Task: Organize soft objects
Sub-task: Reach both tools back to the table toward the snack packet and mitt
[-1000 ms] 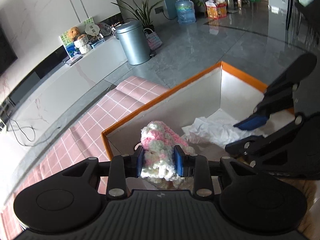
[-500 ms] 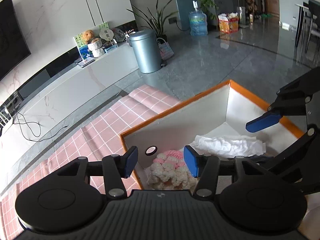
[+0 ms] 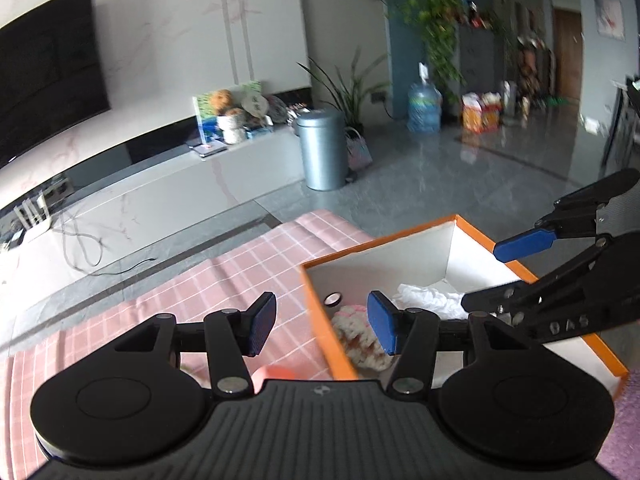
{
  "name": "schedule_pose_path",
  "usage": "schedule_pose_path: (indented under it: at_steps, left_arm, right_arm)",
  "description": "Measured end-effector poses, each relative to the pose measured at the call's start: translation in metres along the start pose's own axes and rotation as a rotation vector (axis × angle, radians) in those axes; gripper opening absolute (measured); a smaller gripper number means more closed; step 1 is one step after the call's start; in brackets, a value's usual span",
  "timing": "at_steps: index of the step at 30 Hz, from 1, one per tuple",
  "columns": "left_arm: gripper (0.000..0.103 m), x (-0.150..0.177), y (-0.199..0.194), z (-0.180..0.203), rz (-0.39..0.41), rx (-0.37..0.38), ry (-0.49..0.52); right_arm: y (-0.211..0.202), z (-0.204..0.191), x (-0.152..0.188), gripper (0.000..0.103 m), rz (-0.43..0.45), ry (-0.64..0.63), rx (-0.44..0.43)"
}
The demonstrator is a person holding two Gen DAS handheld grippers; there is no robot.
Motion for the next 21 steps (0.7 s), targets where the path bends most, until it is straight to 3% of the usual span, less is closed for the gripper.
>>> schedule_pose_path:
  at_steps: [4,7,12,21]
  left_arm:
    - [0.062,0.008,-0.027,-0.026,0.021,-0.019,-0.075]
    - [0.062,0.014,-0.043,-0.049,0.032,-0.036,-0.15]
    - [0.062,0.037,-0.068,-0.095,0.046,-0.085,-0.26]
    - [0.062,0.092,-0.094,-0.168,0.004,-0.132,-0.473]
  right_arm:
    - [-0.019,-0.029,-0.014,0.058,0.083,0.054,-0.017]
    - [-0.03,-0.056,-0.022,0.071,0.153,0.062,-0.014]
    - [-0.036,-0.106,-0.03,0.071,0.217,0.064,-0.026]
    - [-0.016,-0.187,-0.024,0.071,0.187,0.053,-0.08]
Point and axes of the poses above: each gripper's, at about its wrist camera, not at the fingertips, and y roughly the way its jaws point, z to its right, x to its underside, the point moved 9 cm from there along y, roughly the way its jaws point, and after that the axes turned 13 degrees about -y, right-handed, at the moved point
